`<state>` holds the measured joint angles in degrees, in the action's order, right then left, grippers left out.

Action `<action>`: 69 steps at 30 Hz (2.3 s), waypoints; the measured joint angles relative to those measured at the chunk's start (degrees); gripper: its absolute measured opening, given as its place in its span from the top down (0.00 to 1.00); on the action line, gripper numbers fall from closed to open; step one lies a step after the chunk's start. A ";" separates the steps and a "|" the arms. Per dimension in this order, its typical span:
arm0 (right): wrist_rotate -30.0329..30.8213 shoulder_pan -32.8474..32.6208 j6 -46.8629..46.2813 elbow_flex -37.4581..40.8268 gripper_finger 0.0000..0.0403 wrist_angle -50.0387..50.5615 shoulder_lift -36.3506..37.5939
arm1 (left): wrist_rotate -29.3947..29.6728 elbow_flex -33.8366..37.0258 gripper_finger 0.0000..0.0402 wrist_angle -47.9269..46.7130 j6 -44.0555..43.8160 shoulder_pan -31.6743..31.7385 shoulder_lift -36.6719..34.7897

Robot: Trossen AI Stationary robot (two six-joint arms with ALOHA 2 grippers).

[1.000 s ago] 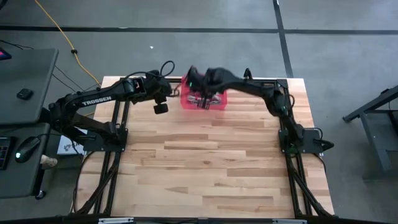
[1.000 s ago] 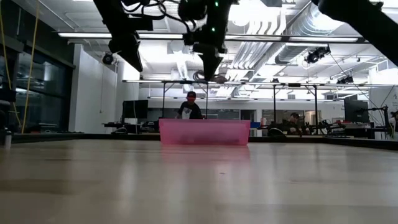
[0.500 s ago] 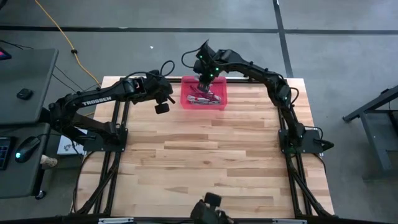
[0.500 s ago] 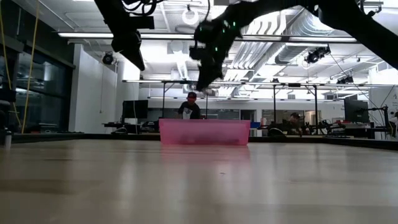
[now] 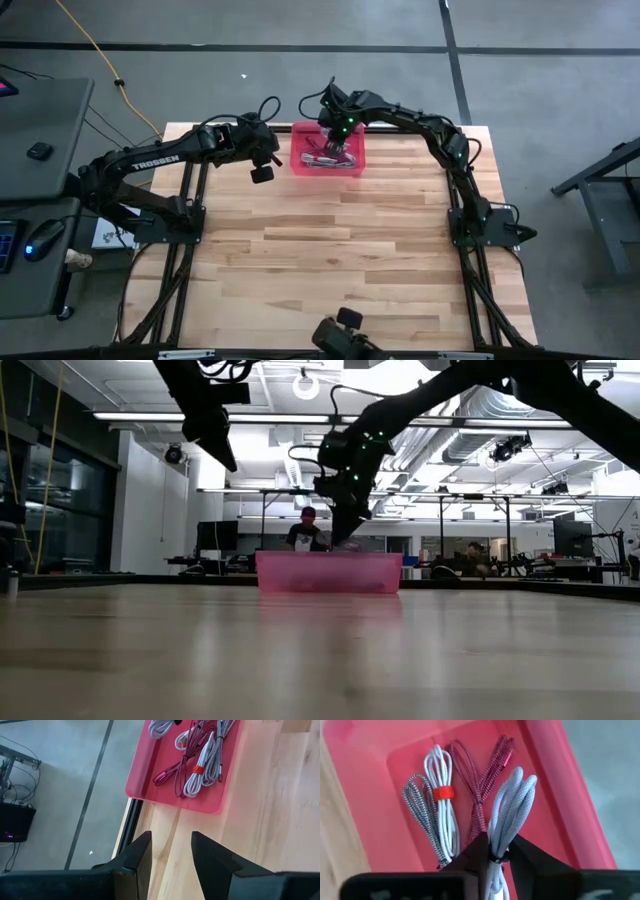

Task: Pick and place USB-C Cables
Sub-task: Put the light blue charger cable into the pink bin, then return to Home Position

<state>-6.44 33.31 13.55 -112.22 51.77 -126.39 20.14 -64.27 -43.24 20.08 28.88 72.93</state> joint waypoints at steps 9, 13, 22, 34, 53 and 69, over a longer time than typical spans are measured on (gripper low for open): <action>1.90 -1.37 -0.44 0.00 0.69 -0.42 0.04 | -0.04 0.00 0.71 0.00 0.00 0.00 0.00; 3.70 -2.11 -0.03 -0.12 0.60 -0.42 0.07 | -0.07 0.00 0.71 -0.02 0.00 0.00 0.00; 1.55 -3.13 -3.51 -10.62 0.56 6.65 0.35 | -10.22 0.00 0.71 1.05 -7.29 -0.73 0.00; -1.40 -11.66 0.69 -17.31 0.56 15.25 4.77 | -10.29 13.17 0.71 14.03 -14.00 -11.70 -9.53; -5.56 -18.47 -4.67 32.04 0.56 -21.72 40.21 | -9.97 39.45 0.71 31.94 -19.90 -22.91 -43.11; 0.39 -19.54 -13.56 78.45 0.56 -49.49 74.82 | -7.95 52.50 0.71 34.79 -18.40 -22.99 -57.81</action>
<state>-6.06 13.77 -0.01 -33.78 2.28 -51.56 12.19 -11.77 -8.46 1.67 5.89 15.12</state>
